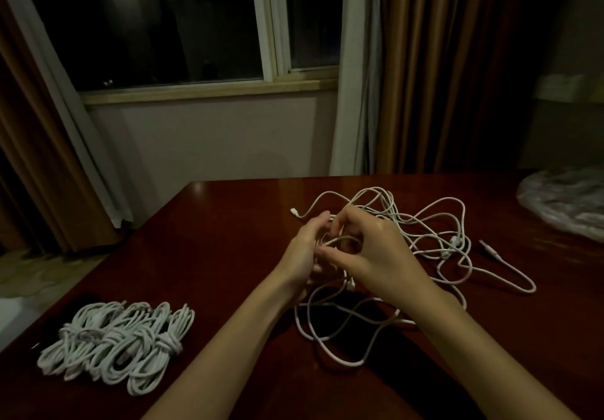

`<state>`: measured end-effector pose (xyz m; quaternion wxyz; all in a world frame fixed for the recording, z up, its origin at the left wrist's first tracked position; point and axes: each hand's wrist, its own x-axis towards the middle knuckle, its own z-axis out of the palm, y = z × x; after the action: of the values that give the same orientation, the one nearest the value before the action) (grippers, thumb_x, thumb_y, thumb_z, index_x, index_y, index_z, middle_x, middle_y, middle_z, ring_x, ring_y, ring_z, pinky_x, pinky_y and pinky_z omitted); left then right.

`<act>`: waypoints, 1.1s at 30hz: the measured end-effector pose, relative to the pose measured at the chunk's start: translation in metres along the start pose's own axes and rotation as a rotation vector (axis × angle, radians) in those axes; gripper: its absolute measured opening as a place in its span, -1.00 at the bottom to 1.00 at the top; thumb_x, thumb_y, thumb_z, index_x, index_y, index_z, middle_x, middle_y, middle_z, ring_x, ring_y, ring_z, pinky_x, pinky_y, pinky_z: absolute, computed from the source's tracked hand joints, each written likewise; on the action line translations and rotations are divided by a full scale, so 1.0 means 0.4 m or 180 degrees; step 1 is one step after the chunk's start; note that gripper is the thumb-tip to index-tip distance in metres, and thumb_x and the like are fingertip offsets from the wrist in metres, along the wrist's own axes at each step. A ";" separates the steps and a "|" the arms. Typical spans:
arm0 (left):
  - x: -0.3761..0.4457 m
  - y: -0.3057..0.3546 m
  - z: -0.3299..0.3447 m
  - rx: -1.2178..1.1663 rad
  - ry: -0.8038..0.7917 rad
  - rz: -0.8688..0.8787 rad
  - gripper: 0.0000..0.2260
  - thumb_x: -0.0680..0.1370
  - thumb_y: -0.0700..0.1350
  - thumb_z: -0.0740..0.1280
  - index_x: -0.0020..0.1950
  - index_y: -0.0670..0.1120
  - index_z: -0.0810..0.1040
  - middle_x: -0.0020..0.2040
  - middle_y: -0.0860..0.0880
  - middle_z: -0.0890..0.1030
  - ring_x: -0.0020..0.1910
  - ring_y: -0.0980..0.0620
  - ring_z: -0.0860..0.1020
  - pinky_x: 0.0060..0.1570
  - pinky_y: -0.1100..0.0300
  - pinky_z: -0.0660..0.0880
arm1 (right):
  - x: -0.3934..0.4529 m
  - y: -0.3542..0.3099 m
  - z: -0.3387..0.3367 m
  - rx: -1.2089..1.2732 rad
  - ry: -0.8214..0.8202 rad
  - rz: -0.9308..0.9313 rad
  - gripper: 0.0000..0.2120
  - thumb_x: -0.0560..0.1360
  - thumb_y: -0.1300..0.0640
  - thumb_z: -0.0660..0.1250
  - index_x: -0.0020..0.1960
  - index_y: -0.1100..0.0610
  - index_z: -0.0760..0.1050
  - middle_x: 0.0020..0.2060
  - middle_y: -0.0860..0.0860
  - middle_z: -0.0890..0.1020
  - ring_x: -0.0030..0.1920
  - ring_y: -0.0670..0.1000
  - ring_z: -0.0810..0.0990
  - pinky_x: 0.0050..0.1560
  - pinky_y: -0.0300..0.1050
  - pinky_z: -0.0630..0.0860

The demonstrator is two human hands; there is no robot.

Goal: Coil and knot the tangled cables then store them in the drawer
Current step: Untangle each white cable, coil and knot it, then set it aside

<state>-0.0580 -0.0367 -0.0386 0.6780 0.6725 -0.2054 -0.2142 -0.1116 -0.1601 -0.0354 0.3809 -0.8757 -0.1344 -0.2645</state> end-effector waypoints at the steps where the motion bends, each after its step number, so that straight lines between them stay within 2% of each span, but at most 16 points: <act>1: 0.000 0.001 0.000 -0.0041 -0.0036 -0.0090 -0.59 0.66 0.10 0.04 -0.14 -0.12 0.51 -0.51 0.02 0.40 -0.64 0.16 0.27 -0.63 0.38 0.19 | 0.001 0.001 -0.001 -0.0011 0.0046 0.0054 -0.76 0.40 0.04 0.50 -0.14 -0.07 0.41 -0.29 -0.15 0.60 -0.26 -0.22 0.60 -0.28 -0.36 0.50; 3: 0.005 0.003 0.000 -0.0330 -0.0253 -0.0141 -0.62 0.65 0.11 0.05 -0.12 -0.13 0.46 -0.48 0.02 0.36 -0.64 0.19 0.20 -0.68 0.40 0.11 | 0.003 0.007 -0.013 0.0073 0.0086 0.0237 -0.81 0.41 0.03 0.49 -0.11 -0.01 0.47 -0.29 -0.09 0.62 -0.26 -0.15 0.61 -0.26 -0.25 0.55; 5: 0.011 0.004 -0.008 -0.0544 -0.0441 -0.0121 -0.64 0.60 0.14 0.10 -0.15 -0.12 0.44 -0.49 0.03 0.33 -0.65 0.21 0.16 -0.69 0.42 0.05 | 0.005 0.018 -0.039 0.0391 0.0018 0.0431 -0.90 0.45 0.09 0.45 -0.06 0.01 0.55 -0.24 -0.03 0.65 -0.23 -0.08 0.64 -0.15 -0.03 0.62; 7: 0.013 0.007 -0.015 -0.0577 -0.0545 -0.0058 -0.64 0.50 0.20 0.15 -0.23 -0.04 0.54 -0.41 -0.02 0.25 -0.64 0.21 0.14 -0.68 0.41 0.02 | 0.005 0.027 -0.062 0.0599 0.0002 0.0466 -0.92 0.47 0.17 0.43 -0.03 0.05 0.61 -0.17 -0.04 0.68 -0.15 -0.07 0.68 -0.08 0.04 0.63; 9: 0.011 0.006 -0.016 -0.0471 -0.0669 0.0035 -0.62 0.49 0.23 0.14 -0.30 0.04 0.60 -0.39 -0.02 0.26 -0.63 0.21 0.14 -0.68 0.41 0.03 | 0.005 0.027 -0.068 0.0522 0.0123 0.0364 -0.91 0.47 0.20 0.42 -0.04 0.05 0.63 -0.15 -0.08 0.68 -0.12 -0.11 0.67 -0.06 -0.02 0.64; 11: 0.006 0.009 -0.011 -0.0226 -0.0737 0.0147 -0.60 0.58 0.19 0.09 -0.13 0.00 0.62 -0.45 0.04 0.37 -0.64 0.21 0.14 -0.67 0.40 0.03 | 0.003 0.020 -0.060 0.0373 0.0340 0.0209 -0.88 0.47 0.22 0.42 -0.04 0.04 0.62 -0.15 -0.11 0.66 -0.12 -0.14 0.66 -0.07 -0.09 0.63; 13: 0.004 0.010 -0.004 -0.0045 -0.0837 0.0263 -0.63 0.65 0.09 0.04 0.05 -0.12 0.54 -0.46 0.09 0.47 -0.64 0.22 0.15 -0.65 0.39 0.02 | 0.003 0.018 -0.049 0.0328 0.0573 0.0122 -0.89 0.47 0.23 0.42 -0.03 0.07 0.62 -0.15 -0.10 0.66 -0.13 -0.10 0.65 -0.12 -0.09 0.63; 15: 0.004 0.007 -0.001 -0.0025 -0.1018 0.0322 -0.68 0.67 0.04 0.08 0.07 -0.19 0.45 -0.48 0.10 0.43 -0.65 0.23 0.16 -0.65 0.38 0.05 | 0.004 0.021 -0.041 0.0347 0.0776 0.0134 -0.91 0.45 0.20 0.44 -0.05 0.08 0.62 -0.17 -0.09 0.65 -0.16 -0.07 0.64 -0.15 -0.06 0.63; 17: 0.009 0.003 -0.003 -0.0131 -0.1088 0.0300 -0.72 0.63 0.05 0.16 0.07 -0.18 0.41 -0.46 0.06 0.35 -0.65 0.22 0.17 -0.66 0.38 0.07 | 0.006 0.025 -0.039 0.0363 0.0872 0.0232 -0.94 0.44 0.18 0.46 -0.10 0.06 0.62 -0.19 -0.09 0.64 -0.18 -0.09 0.63 -0.16 -0.09 0.61; 19: 0.014 0.002 -0.010 -0.0260 -0.1021 0.0239 -0.73 0.61 0.05 0.19 0.10 -0.16 0.39 -0.37 -0.01 0.31 -0.63 0.22 0.18 -0.66 0.39 0.09 | 0.010 0.027 -0.048 0.0637 0.0786 0.0408 -0.93 0.44 0.18 0.46 -0.14 0.03 0.63 -0.22 -0.06 0.66 -0.21 -0.13 0.63 -0.19 -0.21 0.58; 21: 0.018 0.005 -0.019 -0.0406 -0.0908 0.0229 -0.75 0.66 0.01 0.12 0.07 -0.16 0.43 -0.34 0.00 0.34 -0.62 0.22 0.17 -0.67 0.41 0.09 | 0.011 0.025 -0.062 0.0980 0.0667 0.0548 -0.91 0.45 0.20 0.45 -0.15 0.01 0.64 -0.23 -0.01 0.66 -0.30 -0.18 0.61 -0.27 -0.31 0.52; 24: 0.020 0.011 -0.028 -0.0663 -0.0739 0.0279 -0.72 0.67 -0.01 0.05 0.13 -0.12 0.47 -0.35 0.06 0.39 -0.62 0.23 0.16 -0.70 0.42 0.07 | 0.008 0.025 -0.071 0.1169 0.0744 0.0609 -0.84 0.46 0.23 0.43 -0.17 -0.03 0.62 -0.22 -0.01 0.66 -0.36 -0.16 0.60 -0.31 -0.33 0.52; 27: 0.022 0.004 -0.029 -0.0872 -0.0638 0.0363 -0.66 0.64 0.03 0.08 0.27 -0.06 0.51 -0.29 0.05 0.42 -0.59 0.23 0.16 -0.69 0.42 0.06 | 0.005 0.030 -0.055 0.0804 0.0889 0.0534 -0.85 0.46 0.19 0.45 -0.16 -0.07 0.62 -0.29 -0.09 0.65 -0.33 -0.14 0.60 -0.28 -0.25 0.54; 30: 0.028 -0.006 -0.024 -0.1049 -0.0583 0.0408 -0.65 0.62 0.05 0.09 0.30 -0.01 0.52 -0.24 0.03 0.46 -0.56 0.22 0.19 -0.68 0.42 0.13 | 0.007 0.040 -0.035 0.0250 0.0899 0.0375 -0.91 0.45 0.18 0.46 -0.11 0.00 0.66 -0.23 -0.08 0.63 -0.25 -0.07 0.58 -0.24 -0.11 0.54; 32: 0.028 -0.008 -0.015 -0.1118 -0.0453 0.0351 -0.66 0.66 0.04 0.05 0.26 0.01 0.56 -0.21 0.03 0.49 -0.52 0.21 0.25 -0.62 0.43 0.20 | 0.006 0.043 -0.020 0.0099 0.0888 0.0265 -0.94 0.45 0.18 0.45 -0.11 0.04 0.66 -0.22 -0.08 0.61 -0.23 -0.09 0.57 -0.25 -0.18 0.51; 33: 0.030 -0.010 -0.012 -0.1127 -0.0366 0.0297 -0.65 0.67 0.04 0.04 0.23 0.02 0.58 -0.16 0.02 0.52 -0.47 0.20 0.33 -0.51 0.43 0.29 | 0.004 0.043 -0.012 0.0031 0.0885 0.0223 -0.94 0.45 0.18 0.45 -0.10 0.06 0.67 -0.21 -0.10 0.61 -0.22 -0.11 0.57 -0.25 -0.21 0.51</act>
<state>-0.0457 -0.0396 -0.0426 0.7821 0.5191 -0.2339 -0.2534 -0.1043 -0.1751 -0.0422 0.4090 -0.8330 -0.0510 -0.3692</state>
